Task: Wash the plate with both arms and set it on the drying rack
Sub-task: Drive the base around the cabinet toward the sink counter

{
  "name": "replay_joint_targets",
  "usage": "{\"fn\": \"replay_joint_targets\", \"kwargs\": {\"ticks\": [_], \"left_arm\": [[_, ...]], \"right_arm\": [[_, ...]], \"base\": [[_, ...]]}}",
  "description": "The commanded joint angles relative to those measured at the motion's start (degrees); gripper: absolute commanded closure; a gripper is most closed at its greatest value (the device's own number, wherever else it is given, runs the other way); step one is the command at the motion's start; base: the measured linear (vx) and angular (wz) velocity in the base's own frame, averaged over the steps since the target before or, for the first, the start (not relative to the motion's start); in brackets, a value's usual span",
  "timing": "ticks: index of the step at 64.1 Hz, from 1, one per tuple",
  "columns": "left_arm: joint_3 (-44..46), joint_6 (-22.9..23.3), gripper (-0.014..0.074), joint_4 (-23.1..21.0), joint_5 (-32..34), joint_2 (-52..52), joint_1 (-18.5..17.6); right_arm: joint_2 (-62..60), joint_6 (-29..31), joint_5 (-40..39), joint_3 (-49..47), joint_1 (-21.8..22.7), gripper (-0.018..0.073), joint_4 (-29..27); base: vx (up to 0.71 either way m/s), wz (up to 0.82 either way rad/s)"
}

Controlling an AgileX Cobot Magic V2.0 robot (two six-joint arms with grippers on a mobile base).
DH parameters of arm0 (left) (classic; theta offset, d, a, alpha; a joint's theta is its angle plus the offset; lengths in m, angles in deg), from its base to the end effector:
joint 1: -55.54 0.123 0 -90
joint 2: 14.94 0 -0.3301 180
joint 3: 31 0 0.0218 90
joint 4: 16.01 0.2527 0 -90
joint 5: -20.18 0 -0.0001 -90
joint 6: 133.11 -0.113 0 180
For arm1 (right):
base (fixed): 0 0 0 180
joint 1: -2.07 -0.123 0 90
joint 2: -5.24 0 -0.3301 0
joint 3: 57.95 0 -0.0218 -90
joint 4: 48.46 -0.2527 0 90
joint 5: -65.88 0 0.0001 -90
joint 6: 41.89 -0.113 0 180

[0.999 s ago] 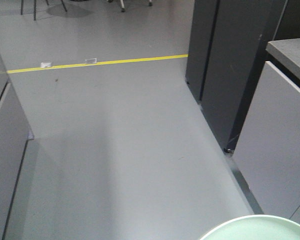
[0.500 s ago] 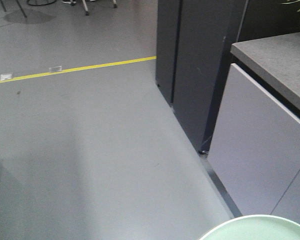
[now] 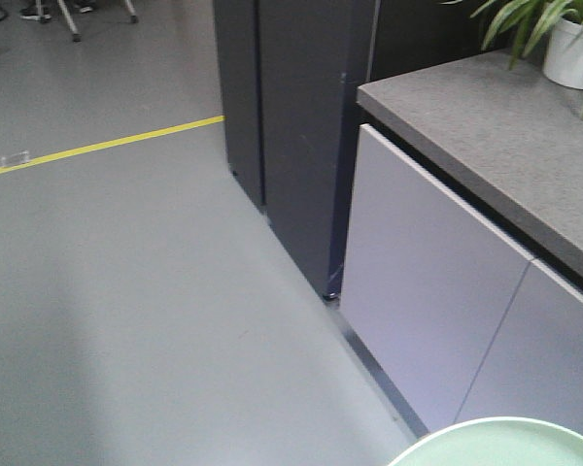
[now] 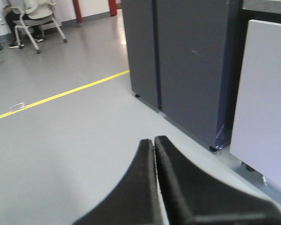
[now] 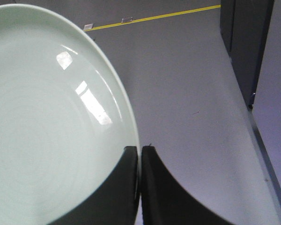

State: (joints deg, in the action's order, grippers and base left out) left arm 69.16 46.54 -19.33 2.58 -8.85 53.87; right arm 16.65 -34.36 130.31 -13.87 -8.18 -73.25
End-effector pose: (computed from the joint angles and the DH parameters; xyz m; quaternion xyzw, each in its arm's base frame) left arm 0.0320 -0.0029 0.1712 -0.0024 0.7853 -0.0311 0.6183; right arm -0.0422 0.0358 0.3007 -0.1472 0.8328 0.2255 0.4837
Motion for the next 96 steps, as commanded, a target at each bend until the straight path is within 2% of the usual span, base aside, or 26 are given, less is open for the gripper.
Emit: {"fn": "replay_joint_targets", "kwargs": {"ticks": [1, 96], "left_arm": [[1.47, 0.35, 0.0603, -0.18, 3.98, -0.82, -0.47], [1.47, 0.35, 0.0603, -0.18, 3.98, -0.82, -0.47]], "right_arm": [[1.06, -0.02, -4.11, -1.25, 0.34, 0.0564, -1.33], [1.06, -0.02, -4.11, -1.25, 0.34, 0.0564, -1.33]], "base": [[0.08, -0.33], [0.08, -0.32]]}}
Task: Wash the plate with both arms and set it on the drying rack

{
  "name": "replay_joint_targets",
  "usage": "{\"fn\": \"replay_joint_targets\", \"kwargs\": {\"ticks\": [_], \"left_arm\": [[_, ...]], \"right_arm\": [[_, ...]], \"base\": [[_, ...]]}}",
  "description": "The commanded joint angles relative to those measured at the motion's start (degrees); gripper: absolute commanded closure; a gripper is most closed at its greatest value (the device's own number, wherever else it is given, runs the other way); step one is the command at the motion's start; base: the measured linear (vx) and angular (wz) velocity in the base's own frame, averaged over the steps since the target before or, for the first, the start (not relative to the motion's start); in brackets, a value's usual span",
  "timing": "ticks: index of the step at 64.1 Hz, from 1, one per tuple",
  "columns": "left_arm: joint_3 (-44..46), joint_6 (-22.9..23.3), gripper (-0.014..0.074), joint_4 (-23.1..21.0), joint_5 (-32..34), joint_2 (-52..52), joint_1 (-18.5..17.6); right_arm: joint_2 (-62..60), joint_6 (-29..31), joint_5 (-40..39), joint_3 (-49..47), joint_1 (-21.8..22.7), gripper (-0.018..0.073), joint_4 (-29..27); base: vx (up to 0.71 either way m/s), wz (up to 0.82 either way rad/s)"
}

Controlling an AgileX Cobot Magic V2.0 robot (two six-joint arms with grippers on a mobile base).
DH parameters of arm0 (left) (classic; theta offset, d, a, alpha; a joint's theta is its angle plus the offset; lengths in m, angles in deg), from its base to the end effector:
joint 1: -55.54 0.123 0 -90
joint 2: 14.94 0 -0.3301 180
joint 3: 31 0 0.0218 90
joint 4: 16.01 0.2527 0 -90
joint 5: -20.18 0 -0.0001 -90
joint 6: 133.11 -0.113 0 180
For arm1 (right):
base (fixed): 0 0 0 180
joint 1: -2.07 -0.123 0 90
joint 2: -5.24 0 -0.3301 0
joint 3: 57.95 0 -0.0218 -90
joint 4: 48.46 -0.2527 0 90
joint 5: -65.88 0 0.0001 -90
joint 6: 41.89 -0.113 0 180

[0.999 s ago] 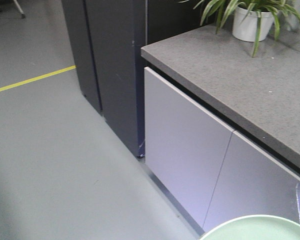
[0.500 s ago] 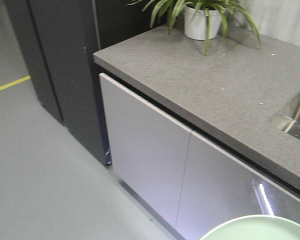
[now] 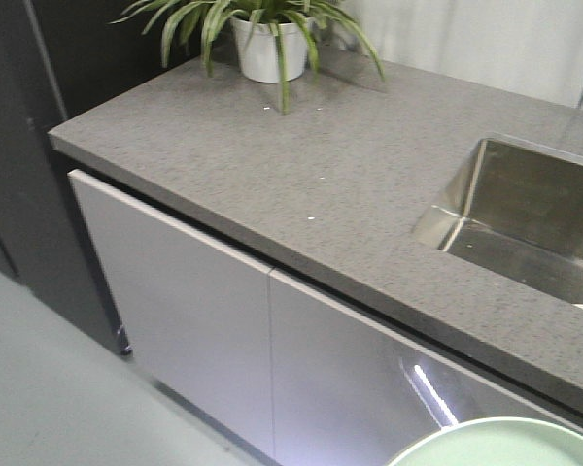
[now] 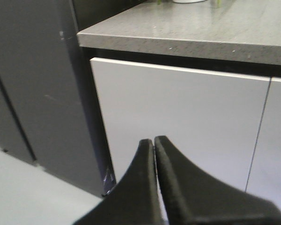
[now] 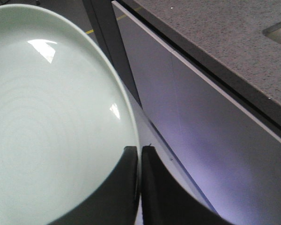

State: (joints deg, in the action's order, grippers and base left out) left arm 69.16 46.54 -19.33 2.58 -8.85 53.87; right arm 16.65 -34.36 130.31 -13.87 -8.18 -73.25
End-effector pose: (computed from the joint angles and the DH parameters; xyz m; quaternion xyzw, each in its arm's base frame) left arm 0.0320 -0.0029 0.1712 -0.0024 0.7853 -0.0311 0.6183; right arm -0.0422 0.0358 0.3007 -0.1472 0.8328 0.2255 0.4837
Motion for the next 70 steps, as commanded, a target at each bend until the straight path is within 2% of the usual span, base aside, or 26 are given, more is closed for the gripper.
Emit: {"fn": "replay_joint_targets", "kwargs": {"ticks": [1, 70], "left_arm": [[1.47, 0.35, 0.0603, -0.18, 3.98, -0.82, -0.47], [1.47, 0.35, 0.0603, -0.18, 3.98, -0.82, -0.47]], "right_arm": [[1.06, -0.02, -4.11, -1.25, 0.34, 0.0564, -1.33], [1.06, -0.02, -4.11, -1.25, 0.34, 0.0564, -1.33]], "base": [[0.09, -0.35], [0.1, -0.38]]}}
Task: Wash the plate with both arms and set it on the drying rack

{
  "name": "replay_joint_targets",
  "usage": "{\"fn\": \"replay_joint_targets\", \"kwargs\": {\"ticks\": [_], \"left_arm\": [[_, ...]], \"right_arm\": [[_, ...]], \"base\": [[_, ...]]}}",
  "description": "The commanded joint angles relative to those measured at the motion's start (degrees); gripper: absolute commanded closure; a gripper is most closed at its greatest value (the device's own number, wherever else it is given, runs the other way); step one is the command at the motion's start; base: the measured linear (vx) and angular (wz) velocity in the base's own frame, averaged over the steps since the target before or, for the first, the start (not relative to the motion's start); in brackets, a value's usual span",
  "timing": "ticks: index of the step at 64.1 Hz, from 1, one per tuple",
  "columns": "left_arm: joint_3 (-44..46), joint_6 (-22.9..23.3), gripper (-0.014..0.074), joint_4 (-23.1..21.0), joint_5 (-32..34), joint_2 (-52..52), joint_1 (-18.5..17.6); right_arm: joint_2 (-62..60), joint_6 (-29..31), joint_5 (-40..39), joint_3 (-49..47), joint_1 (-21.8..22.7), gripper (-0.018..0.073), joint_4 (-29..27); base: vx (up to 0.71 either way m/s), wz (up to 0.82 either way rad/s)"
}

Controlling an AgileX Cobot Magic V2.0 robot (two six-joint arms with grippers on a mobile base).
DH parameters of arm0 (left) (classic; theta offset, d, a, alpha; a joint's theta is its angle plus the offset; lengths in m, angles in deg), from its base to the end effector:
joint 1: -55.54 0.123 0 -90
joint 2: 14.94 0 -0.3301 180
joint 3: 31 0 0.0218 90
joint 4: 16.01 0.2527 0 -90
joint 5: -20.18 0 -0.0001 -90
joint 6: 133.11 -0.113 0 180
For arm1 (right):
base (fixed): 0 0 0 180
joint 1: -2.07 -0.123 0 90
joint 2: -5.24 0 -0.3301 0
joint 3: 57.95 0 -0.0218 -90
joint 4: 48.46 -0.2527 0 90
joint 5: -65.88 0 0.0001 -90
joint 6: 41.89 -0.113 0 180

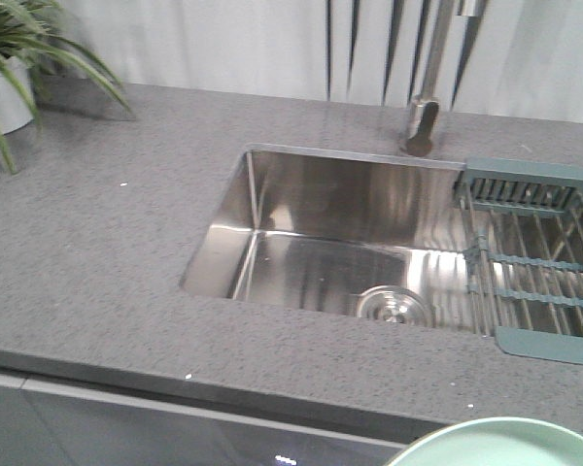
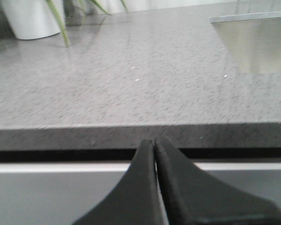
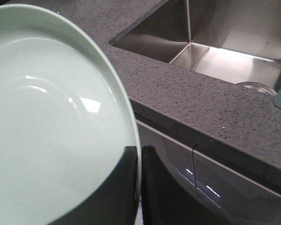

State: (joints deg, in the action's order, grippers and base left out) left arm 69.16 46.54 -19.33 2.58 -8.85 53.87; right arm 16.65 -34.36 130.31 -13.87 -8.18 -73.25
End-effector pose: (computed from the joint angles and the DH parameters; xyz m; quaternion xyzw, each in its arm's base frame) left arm 0.0320 -0.0029 0.1712 -0.0024 0.7853 -0.0311 0.6183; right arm -0.0422 0.0358 0.3007 -0.1472 0.8328 0.2255 0.4837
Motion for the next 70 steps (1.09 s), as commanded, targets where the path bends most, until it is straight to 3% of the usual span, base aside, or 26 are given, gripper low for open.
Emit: {"fn": "replay_joint_targets", "kwargs": {"ticks": [1, 34, 70], "left_arm": [[1.47, 0.35, 0.0603, -0.18, 3.98, -0.82, -0.47], [1.47, 0.35, 0.0603, -0.18, 3.98, -0.82, -0.47], [1.47, 0.35, 0.0603, -0.18, 3.98, -0.82, -0.47]], "right_arm": [[1.06, -0.02, -4.11, -1.25, 0.34, 0.0564, -1.33], [1.06, -0.02, -4.11, -1.25, 0.34, 0.0564, -1.33], [1.06, -0.02, -4.11, -1.25, 0.34, 0.0564, -1.33]], "base": [[0.08, -0.32], [0.08, -0.26], [0.08, -0.03]]}}
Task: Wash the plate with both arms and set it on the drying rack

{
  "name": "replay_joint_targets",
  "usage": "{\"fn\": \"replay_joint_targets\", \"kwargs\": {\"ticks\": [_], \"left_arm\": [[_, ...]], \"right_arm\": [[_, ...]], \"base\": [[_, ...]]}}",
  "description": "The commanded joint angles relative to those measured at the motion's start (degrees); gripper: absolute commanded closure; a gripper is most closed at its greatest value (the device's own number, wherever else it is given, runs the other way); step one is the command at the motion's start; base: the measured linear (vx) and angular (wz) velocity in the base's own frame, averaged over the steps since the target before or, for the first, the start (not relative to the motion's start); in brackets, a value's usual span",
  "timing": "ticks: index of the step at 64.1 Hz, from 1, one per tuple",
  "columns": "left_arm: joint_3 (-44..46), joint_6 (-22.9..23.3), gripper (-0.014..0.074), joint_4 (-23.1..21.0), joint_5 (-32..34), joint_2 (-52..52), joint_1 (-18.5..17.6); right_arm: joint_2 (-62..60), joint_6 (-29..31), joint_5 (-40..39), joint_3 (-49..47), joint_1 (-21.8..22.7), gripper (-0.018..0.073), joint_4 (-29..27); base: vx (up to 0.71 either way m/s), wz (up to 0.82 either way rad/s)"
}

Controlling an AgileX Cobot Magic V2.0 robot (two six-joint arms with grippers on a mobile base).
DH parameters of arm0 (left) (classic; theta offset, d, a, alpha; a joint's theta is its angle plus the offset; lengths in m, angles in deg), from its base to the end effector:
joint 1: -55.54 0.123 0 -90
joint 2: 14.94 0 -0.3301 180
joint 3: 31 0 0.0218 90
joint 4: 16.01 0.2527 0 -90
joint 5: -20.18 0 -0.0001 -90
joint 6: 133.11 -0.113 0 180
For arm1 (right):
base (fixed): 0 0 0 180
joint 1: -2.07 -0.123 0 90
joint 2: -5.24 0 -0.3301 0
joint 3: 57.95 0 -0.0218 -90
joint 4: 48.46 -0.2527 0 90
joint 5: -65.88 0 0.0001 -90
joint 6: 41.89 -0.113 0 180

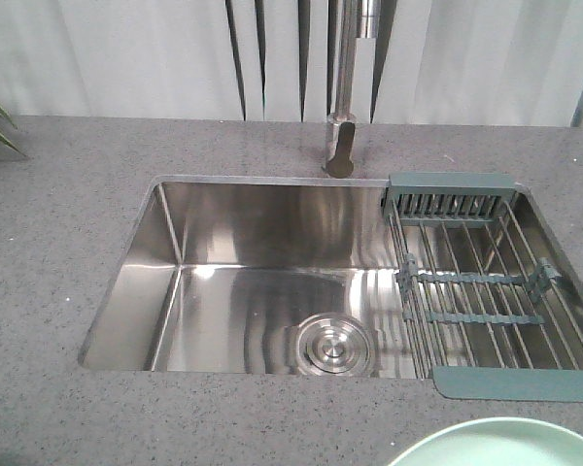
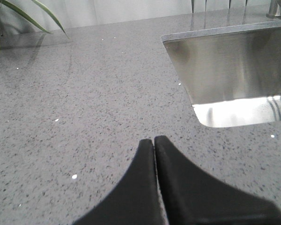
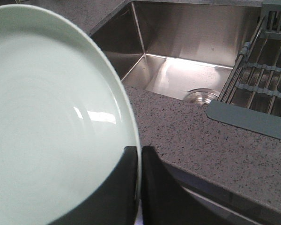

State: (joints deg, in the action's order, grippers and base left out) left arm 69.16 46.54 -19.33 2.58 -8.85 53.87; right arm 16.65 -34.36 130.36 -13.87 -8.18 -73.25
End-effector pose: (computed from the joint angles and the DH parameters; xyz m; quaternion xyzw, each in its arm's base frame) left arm 0.0320 -0.0029 0.1712 -0.0024 0.7853 -0.0311 0.6183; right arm -0.0422 0.0358 0.3006 -0.1473 0.8330 0.2255 0.4834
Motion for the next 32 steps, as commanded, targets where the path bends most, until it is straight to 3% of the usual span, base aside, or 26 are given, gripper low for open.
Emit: {"fn": "replay_joint_targets", "kwargs": {"ticks": [1, 32], "left_arm": [[1.47, 0.35, 0.0603, -0.18, 3.98, -0.82, -0.47], [1.47, 0.35, 0.0603, -0.18, 3.98, -0.82, -0.47]], "right_arm": [[1.06, -0.02, -4.16, -1.25, 0.34, 0.0564, -1.33], [1.06, -0.02, -4.16, -1.25, 0.34, 0.0564, -1.33]], "base": [[0.08, -0.02], [0.07, -0.01]]}}
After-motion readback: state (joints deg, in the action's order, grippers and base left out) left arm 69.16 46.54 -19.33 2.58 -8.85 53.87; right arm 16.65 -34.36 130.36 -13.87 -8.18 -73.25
